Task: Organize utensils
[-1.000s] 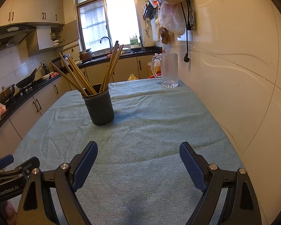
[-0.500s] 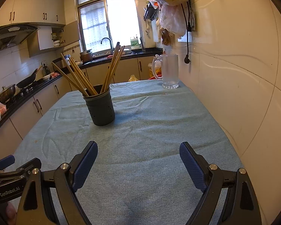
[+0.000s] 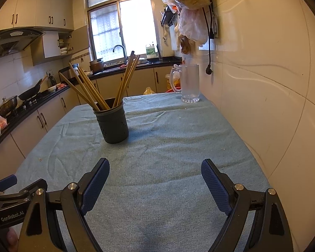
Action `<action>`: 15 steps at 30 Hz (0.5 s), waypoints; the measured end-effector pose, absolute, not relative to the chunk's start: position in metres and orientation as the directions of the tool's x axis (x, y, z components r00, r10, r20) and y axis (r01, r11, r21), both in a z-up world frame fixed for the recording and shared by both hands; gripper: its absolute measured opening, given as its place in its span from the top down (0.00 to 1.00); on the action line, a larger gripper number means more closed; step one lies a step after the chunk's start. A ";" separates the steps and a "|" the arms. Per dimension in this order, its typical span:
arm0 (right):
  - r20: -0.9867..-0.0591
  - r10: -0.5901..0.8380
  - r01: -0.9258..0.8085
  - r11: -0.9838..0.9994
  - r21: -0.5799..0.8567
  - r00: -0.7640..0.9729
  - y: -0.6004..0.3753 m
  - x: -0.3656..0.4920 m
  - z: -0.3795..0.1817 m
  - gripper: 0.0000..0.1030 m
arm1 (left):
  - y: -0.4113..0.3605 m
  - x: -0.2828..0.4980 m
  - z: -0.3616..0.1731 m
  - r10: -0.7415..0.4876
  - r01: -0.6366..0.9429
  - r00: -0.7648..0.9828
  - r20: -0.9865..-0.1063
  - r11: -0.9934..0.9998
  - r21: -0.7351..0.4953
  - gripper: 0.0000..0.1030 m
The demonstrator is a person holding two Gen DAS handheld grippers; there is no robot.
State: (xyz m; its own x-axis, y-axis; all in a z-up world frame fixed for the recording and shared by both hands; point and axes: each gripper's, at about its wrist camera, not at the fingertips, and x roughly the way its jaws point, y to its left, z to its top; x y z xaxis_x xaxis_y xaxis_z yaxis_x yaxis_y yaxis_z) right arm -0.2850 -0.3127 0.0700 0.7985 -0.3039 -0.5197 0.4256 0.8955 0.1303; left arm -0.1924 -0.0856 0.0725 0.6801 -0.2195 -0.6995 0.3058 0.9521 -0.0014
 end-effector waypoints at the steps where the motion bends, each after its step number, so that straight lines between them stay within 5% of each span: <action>1: -0.520 -0.304 0.426 0.895 0.131 0.798 -0.313 -0.285 0.070 0.11 | -0.086 -0.192 0.072 -0.219 0.306 0.680 -0.700 0.952 -0.001 0.00; 15: -0.522 -0.299 0.421 0.898 0.128 0.798 -0.313 -0.285 0.071 0.11 | -0.085 -0.193 0.072 -0.219 0.307 0.678 -0.702 0.952 -0.001 0.00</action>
